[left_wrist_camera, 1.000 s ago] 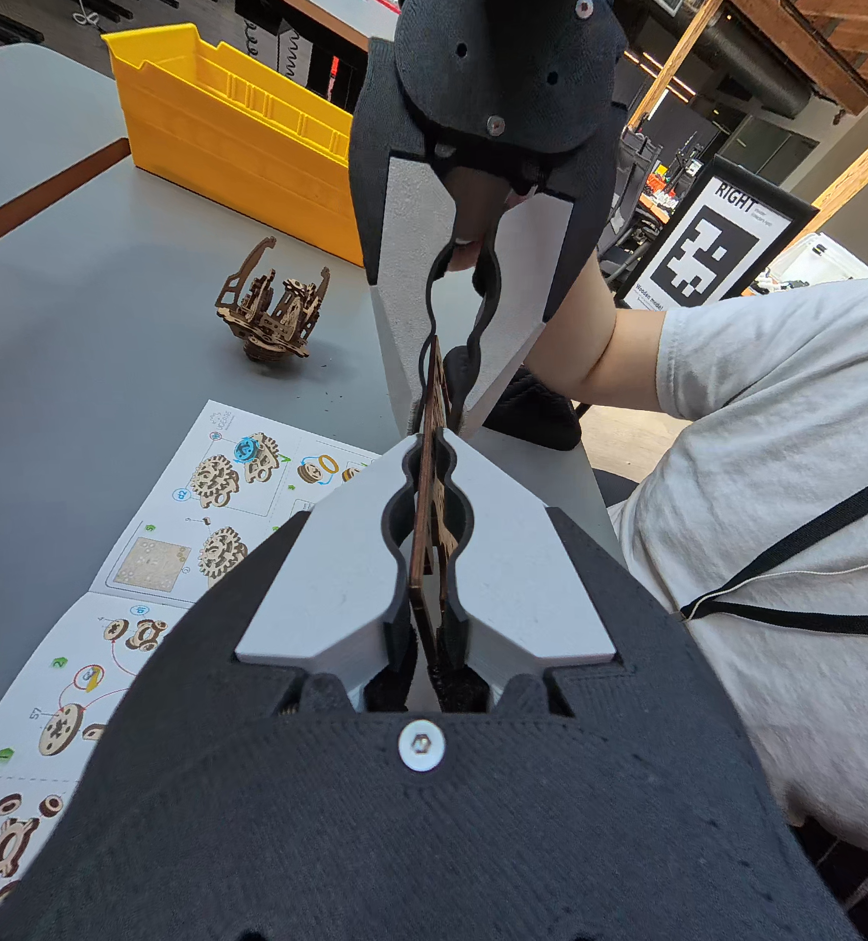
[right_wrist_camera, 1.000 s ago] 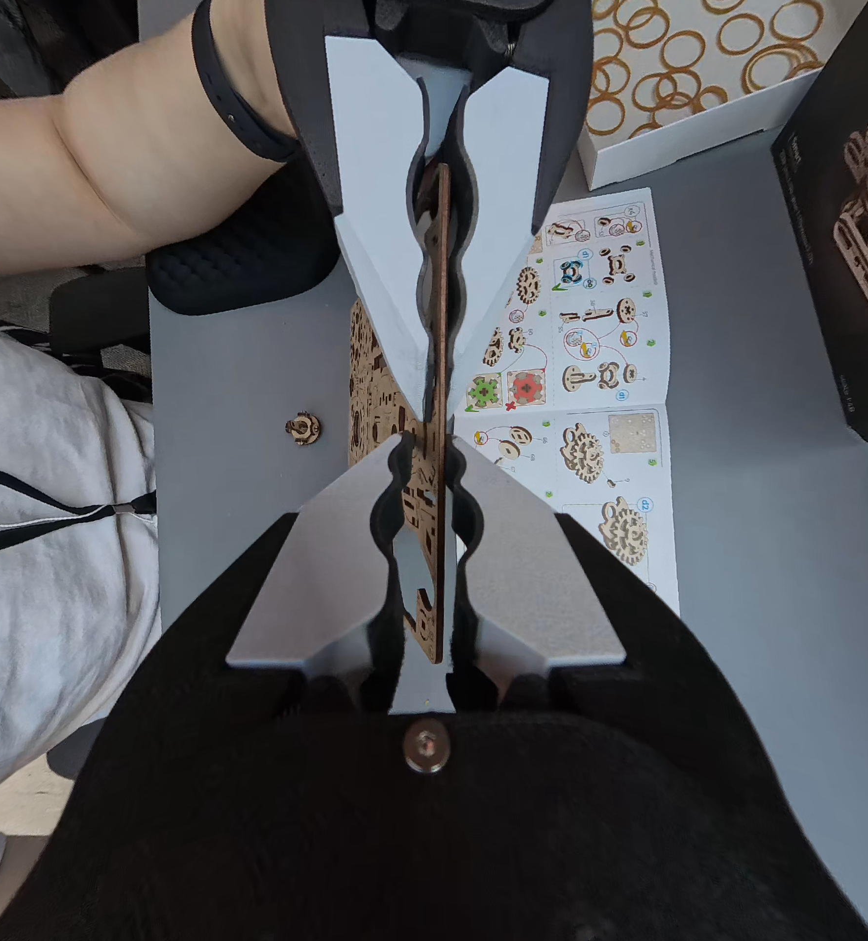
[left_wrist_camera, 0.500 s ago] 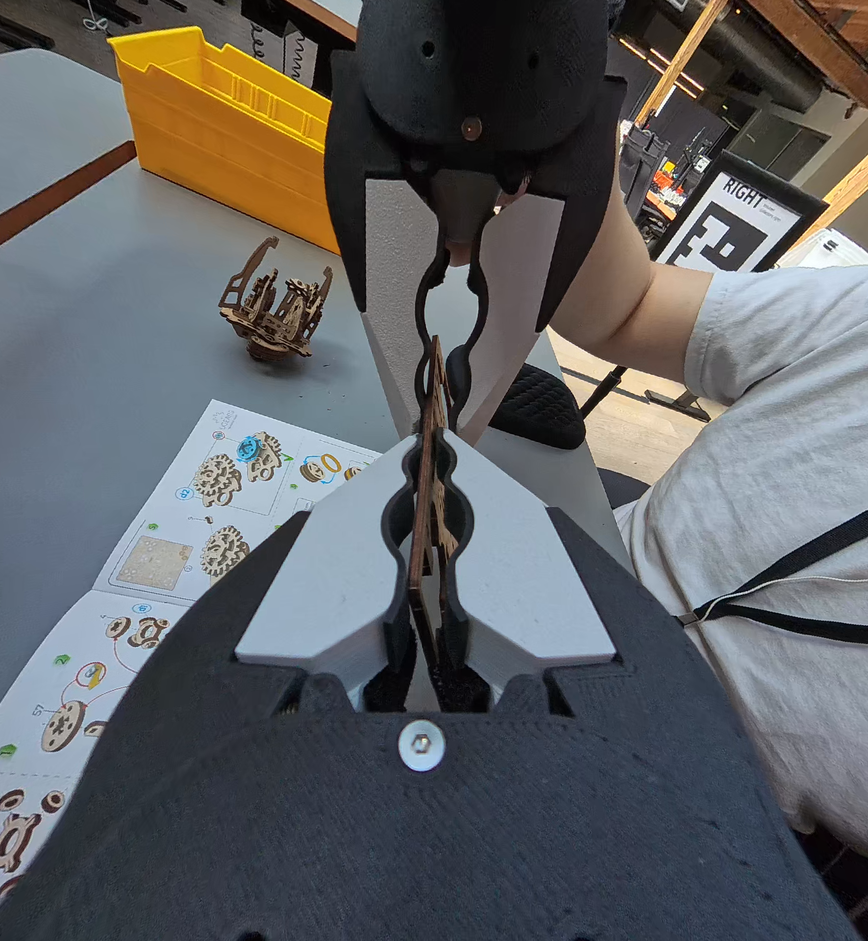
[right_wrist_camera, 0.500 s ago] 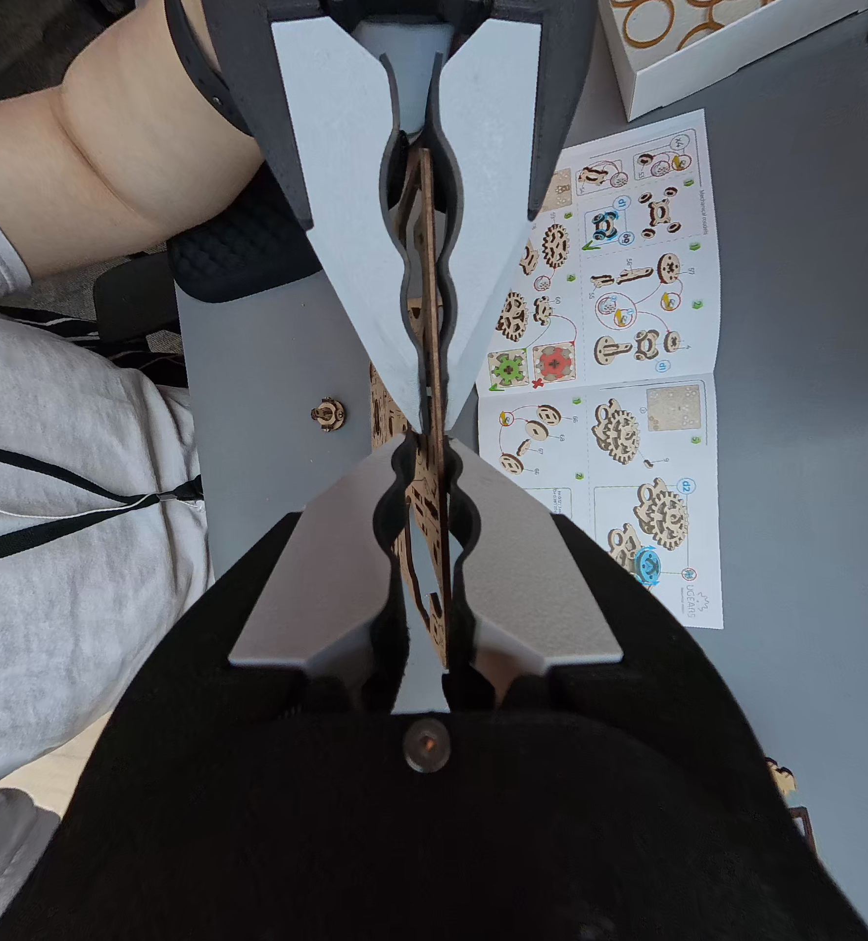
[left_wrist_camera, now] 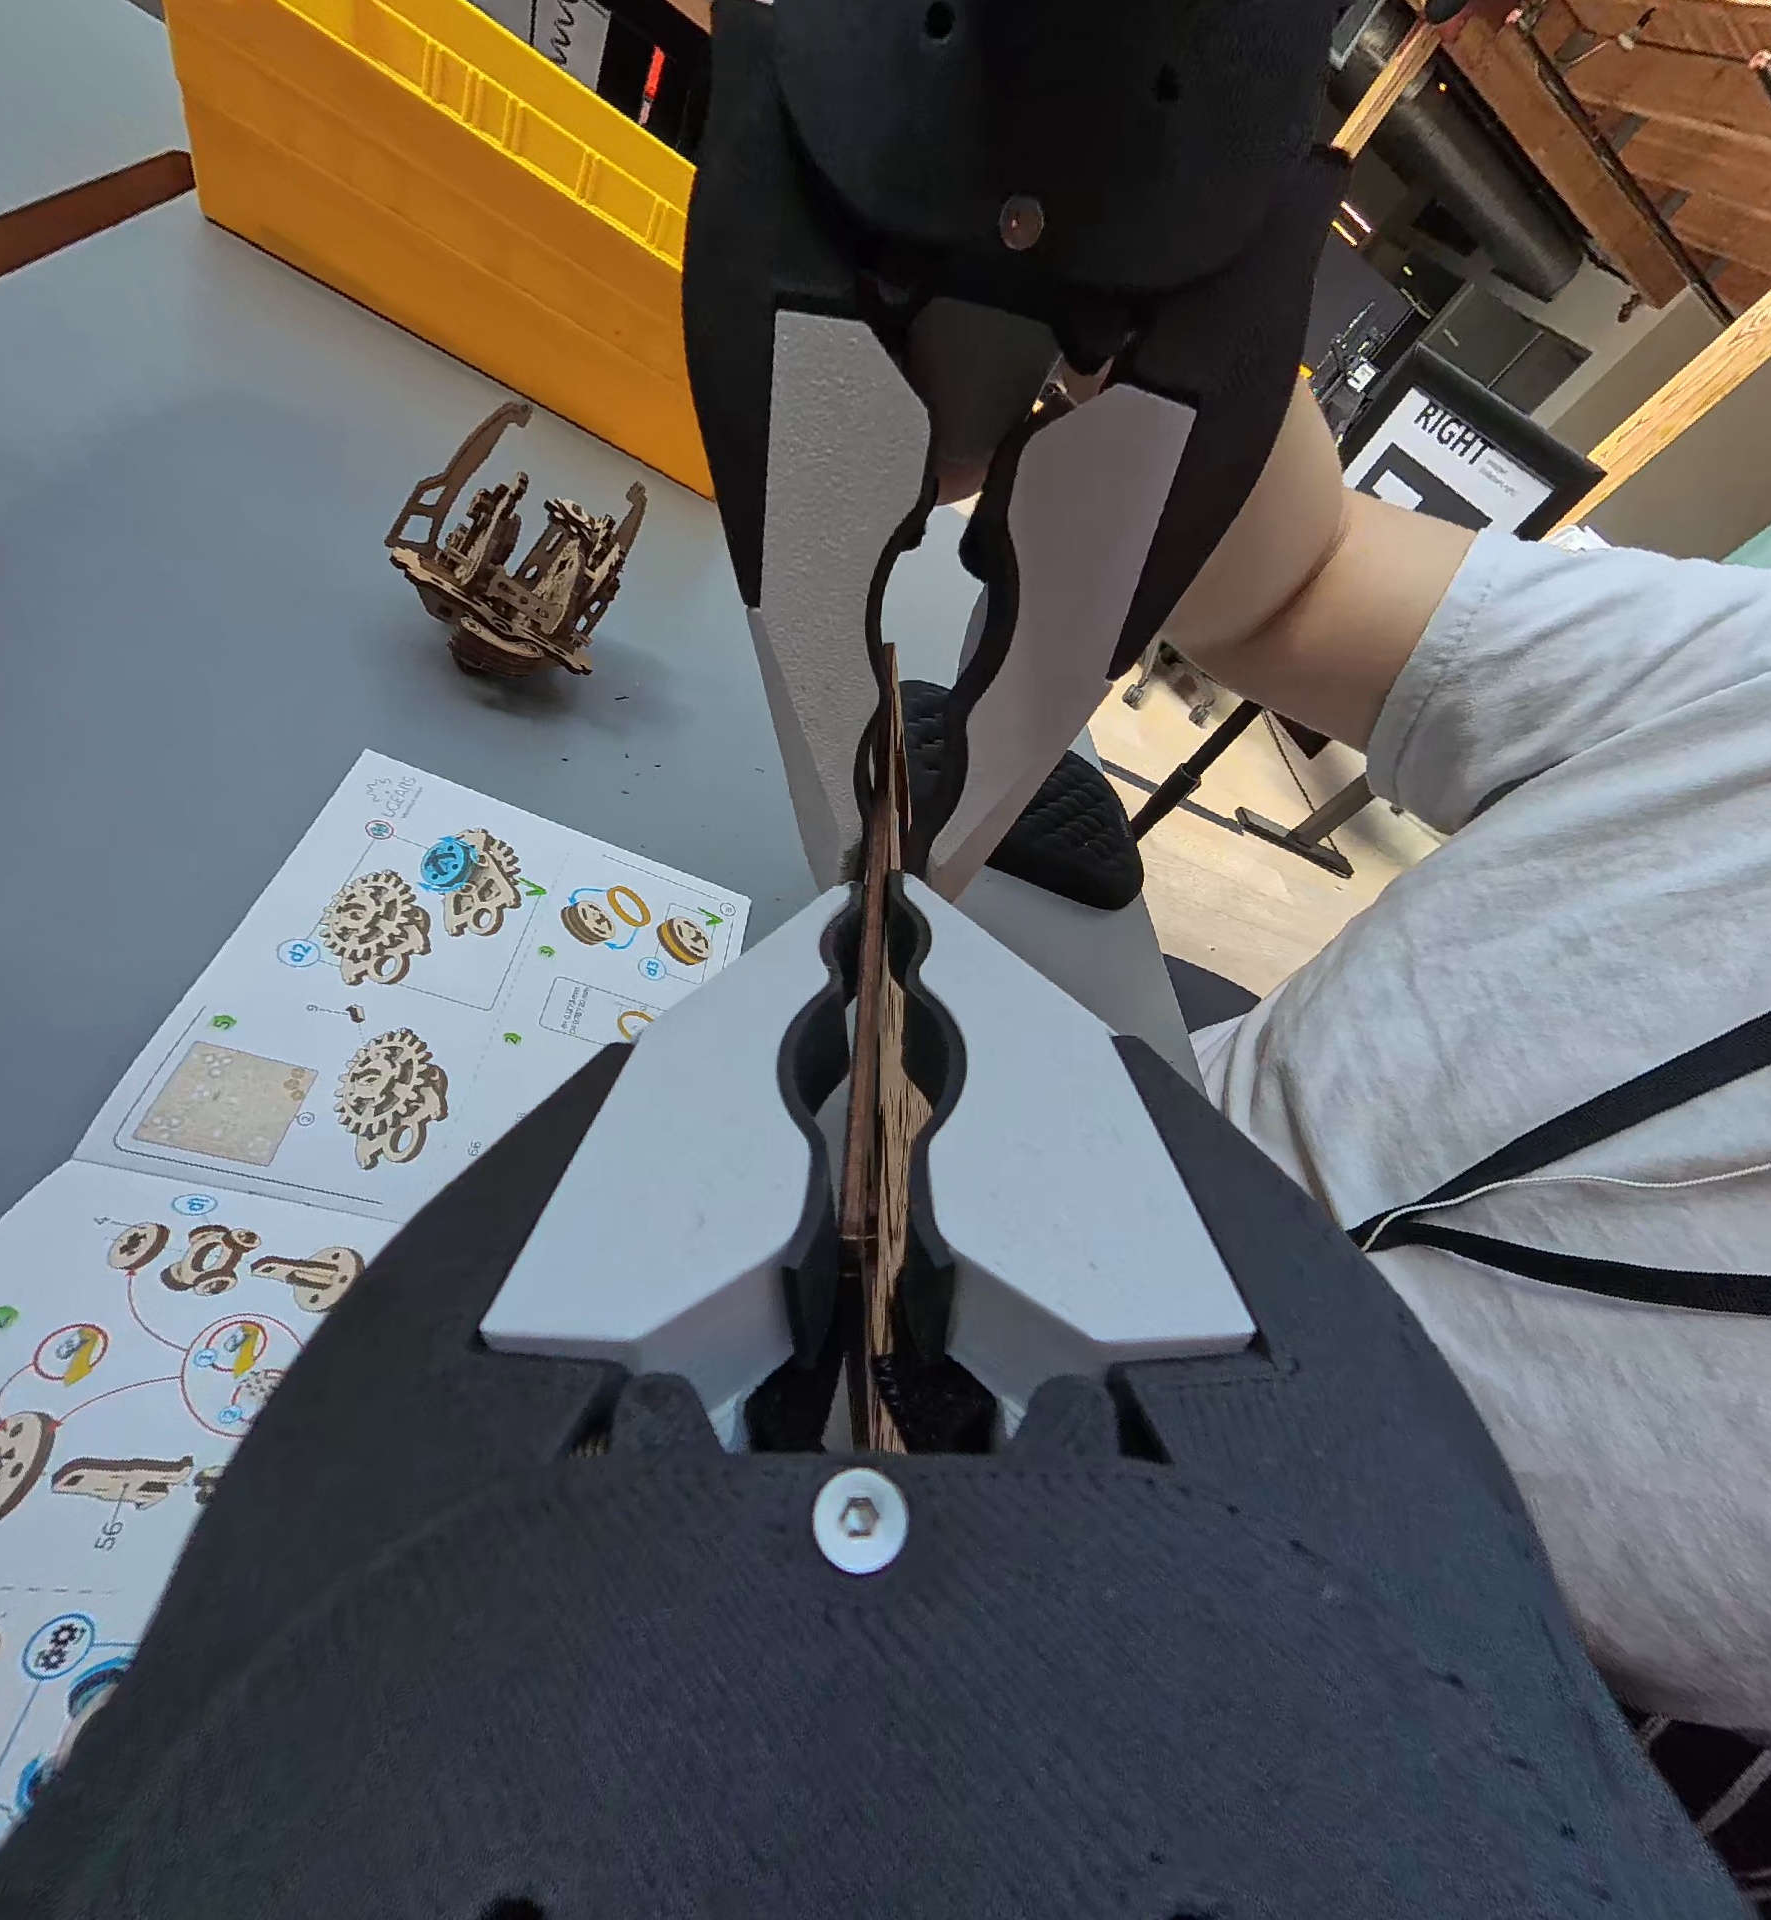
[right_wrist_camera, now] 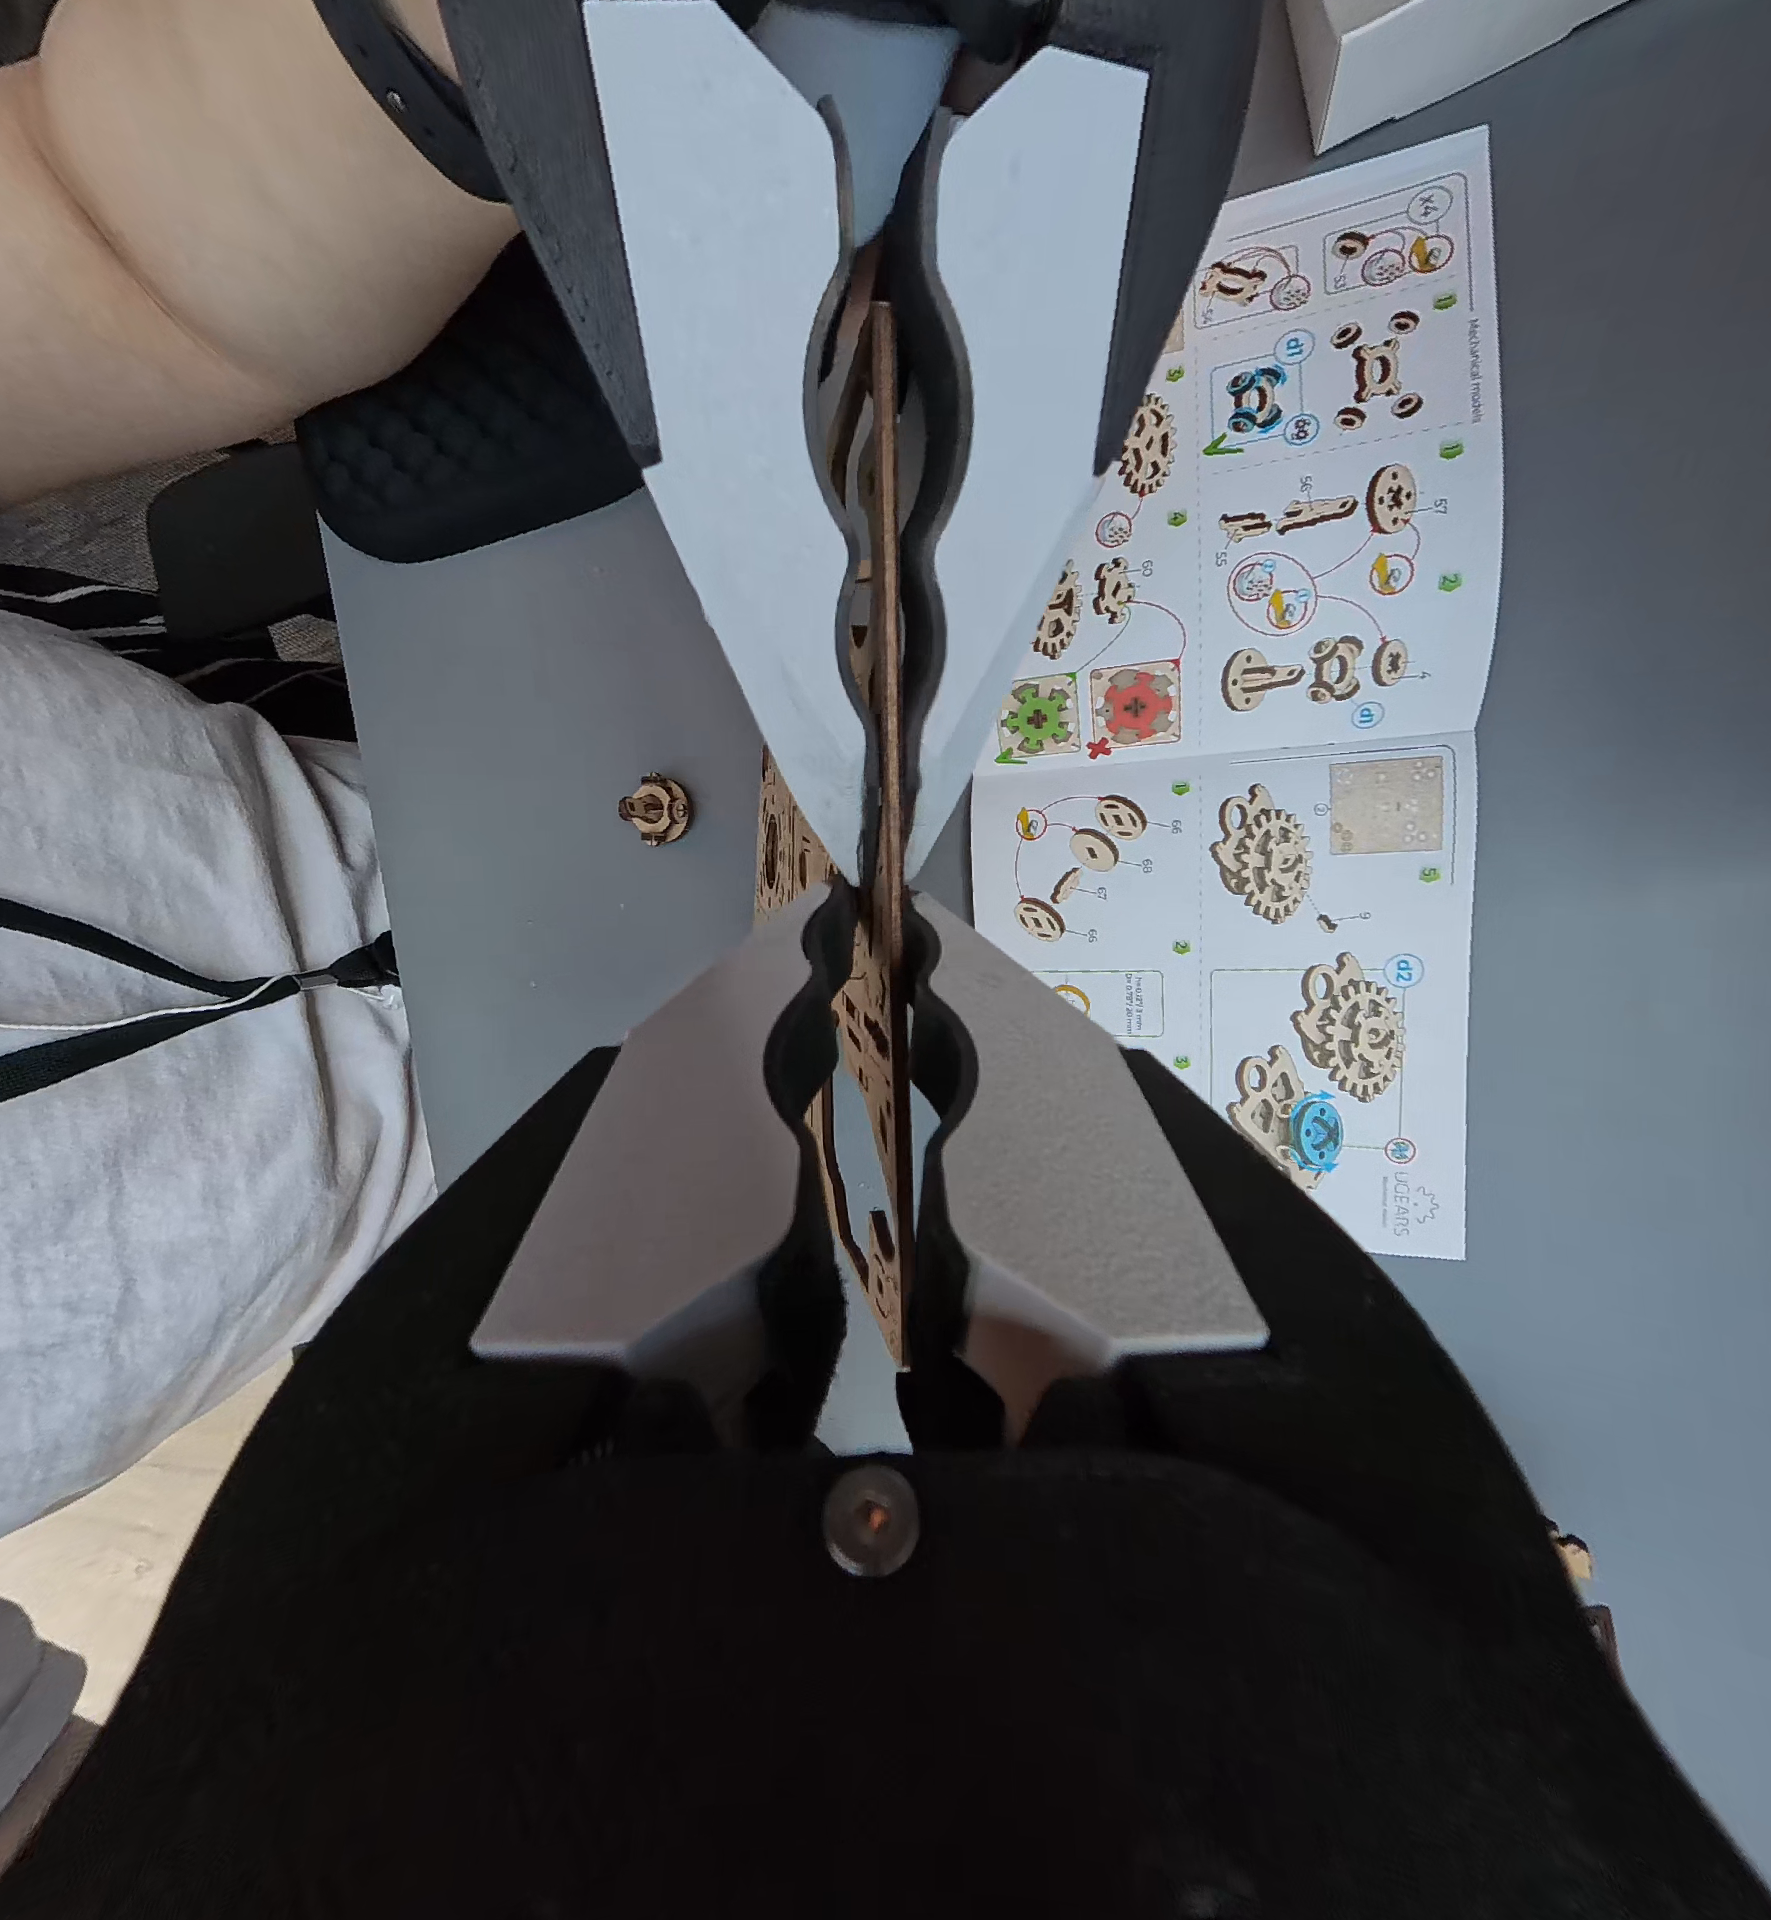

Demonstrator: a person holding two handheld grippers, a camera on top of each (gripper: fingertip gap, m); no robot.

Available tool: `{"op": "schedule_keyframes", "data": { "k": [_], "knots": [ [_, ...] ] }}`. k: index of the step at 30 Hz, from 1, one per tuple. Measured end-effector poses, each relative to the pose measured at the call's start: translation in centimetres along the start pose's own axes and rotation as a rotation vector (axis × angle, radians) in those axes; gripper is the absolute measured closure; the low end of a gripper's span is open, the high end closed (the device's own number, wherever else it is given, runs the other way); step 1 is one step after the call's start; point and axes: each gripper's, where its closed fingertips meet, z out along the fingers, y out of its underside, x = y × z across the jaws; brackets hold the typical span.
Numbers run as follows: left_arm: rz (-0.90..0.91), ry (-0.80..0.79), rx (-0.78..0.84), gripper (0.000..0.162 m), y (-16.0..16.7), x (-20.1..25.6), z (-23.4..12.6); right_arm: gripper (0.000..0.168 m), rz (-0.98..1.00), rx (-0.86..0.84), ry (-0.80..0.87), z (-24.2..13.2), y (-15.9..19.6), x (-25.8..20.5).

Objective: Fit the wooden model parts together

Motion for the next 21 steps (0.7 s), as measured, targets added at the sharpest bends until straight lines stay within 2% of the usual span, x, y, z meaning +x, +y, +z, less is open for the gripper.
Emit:
{"op": "schedule_keyframes", "data": {
  "k": [17, 21],
  "knots": [
    [0.000, -0.037, 0.012, 0.161, 0.23, -0.71, -0.11, 0.161, -0.049, -0.093, 0.091, 0.29, 0.19, 0.77],
    [0.008, 0.013, 0.019, 0.161, 0.11, -0.08, -0.32, 0.157, -0.162, -0.043, 0.100, 0.15, -0.22, 0.25]
  ]
}}
